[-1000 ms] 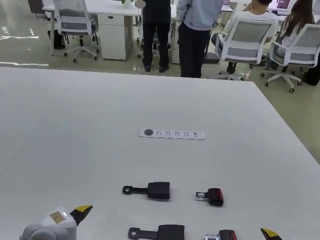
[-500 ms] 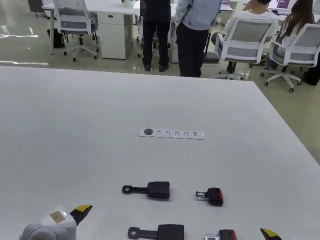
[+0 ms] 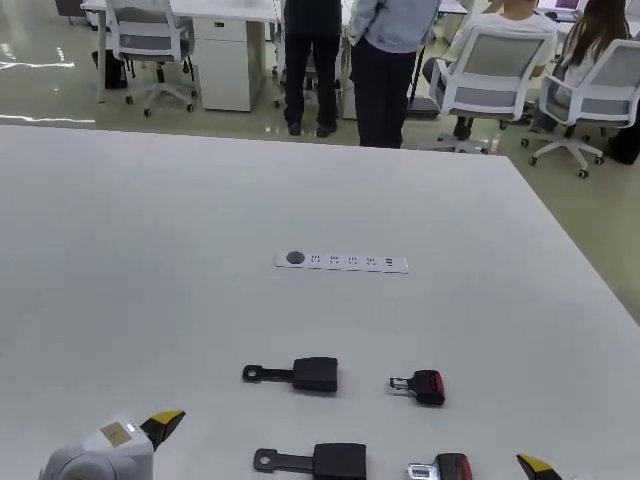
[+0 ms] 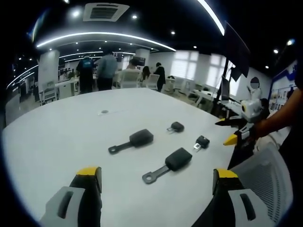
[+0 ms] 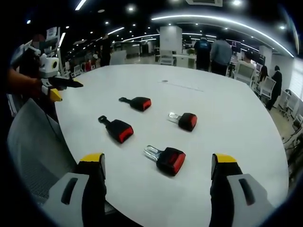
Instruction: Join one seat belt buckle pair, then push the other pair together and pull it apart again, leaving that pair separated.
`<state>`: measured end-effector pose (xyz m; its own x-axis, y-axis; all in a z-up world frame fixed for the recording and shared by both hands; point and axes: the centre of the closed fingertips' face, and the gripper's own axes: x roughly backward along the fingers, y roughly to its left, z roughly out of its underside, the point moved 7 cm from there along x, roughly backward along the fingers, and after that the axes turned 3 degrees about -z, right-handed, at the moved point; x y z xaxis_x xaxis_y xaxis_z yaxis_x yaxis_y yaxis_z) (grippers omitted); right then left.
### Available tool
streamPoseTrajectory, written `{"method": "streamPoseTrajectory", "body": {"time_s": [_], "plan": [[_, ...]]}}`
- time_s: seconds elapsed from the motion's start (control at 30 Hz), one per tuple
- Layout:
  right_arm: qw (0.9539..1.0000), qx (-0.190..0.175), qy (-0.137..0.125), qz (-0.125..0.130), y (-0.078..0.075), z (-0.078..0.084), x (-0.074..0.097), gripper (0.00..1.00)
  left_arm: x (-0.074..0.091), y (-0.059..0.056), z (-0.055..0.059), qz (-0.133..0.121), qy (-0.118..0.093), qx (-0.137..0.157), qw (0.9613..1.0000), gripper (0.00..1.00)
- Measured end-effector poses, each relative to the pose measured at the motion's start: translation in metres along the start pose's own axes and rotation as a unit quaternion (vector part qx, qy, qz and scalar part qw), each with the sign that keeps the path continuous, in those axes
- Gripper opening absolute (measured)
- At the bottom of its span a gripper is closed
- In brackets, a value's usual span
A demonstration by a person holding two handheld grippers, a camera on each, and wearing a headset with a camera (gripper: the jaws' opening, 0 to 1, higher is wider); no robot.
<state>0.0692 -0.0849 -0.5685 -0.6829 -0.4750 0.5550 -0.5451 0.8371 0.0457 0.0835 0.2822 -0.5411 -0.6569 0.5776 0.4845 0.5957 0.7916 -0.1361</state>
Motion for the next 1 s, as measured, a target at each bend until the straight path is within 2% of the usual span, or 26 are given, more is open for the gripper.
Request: {"method": "streamPoseTrajectory", "body": {"time_s": [0.03, 0.17, 0.23, 0.37, 0.43, 0.57, 0.63, 0.8, 0.9, 1.0], "plan": [[1.0000, 0.001, 0.001, -0.001, 0.000, 0.000, 0.000, 0.93, 0.000, -0.004, -0.002, 0.001, 0.000, -0.002, 1.0000, 0.99], [1.0000, 0.002, 0.006, -0.007, -0.003, 0.001, -0.001, 0.93, -0.004, -0.006, 0.000, 0.005, 0.008, -0.008, 0.9999, 0.99], [0.9999, 0.003, 0.007, -0.010, -0.005, 0.001, -0.002, 0.93, -0.007, -0.002, 0.004, 0.006, 0.009, -0.007, 0.9999, 0.99], [0.9997, 0.008, 0.011, -0.019, -0.004, 0.001, -0.003, 0.93, -0.008, -0.016, -0.004, 0.011, 0.014, -0.007, 0.9998, 0.98], [0.9996, 0.010, 0.013, -0.023, -0.006, 0.001, -0.004, 0.93, -0.012, -0.015, -0.001, 0.014, 0.016, -0.009, 0.9997, 0.97], [0.9993, 0.014, 0.016, -0.029, -0.012, 0.002, -0.007, 0.92, -0.017, -0.020, -0.002, 0.017, 0.021, -0.013, 0.9995, 0.97], [0.9991, 0.018, 0.019, -0.033, -0.013, 0.002, -0.008, 0.92, -0.021, -0.018, 0.000, 0.019, 0.021, -0.017, 0.9995, 0.97], [0.9985, 0.023, 0.024, -0.044, -0.013, 0.004, -0.012, 0.91, -0.028, -0.023, -0.004, 0.025, 0.017, -0.023, 0.9993, 0.94], [0.9980, 0.028, 0.026, -0.051, -0.014, 0.004, -0.014, 0.91, -0.033, -0.025, -0.003, 0.031, 0.023, -0.025, 0.9989, 0.93], [0.9975, 0.032, 0.029, -0.057, -0.017, 0.004, -0.016, 0.91, -0.037, -0.032, -0.007, 0.039, 0.026, -0.030, 0.9984, 0.93]]}}
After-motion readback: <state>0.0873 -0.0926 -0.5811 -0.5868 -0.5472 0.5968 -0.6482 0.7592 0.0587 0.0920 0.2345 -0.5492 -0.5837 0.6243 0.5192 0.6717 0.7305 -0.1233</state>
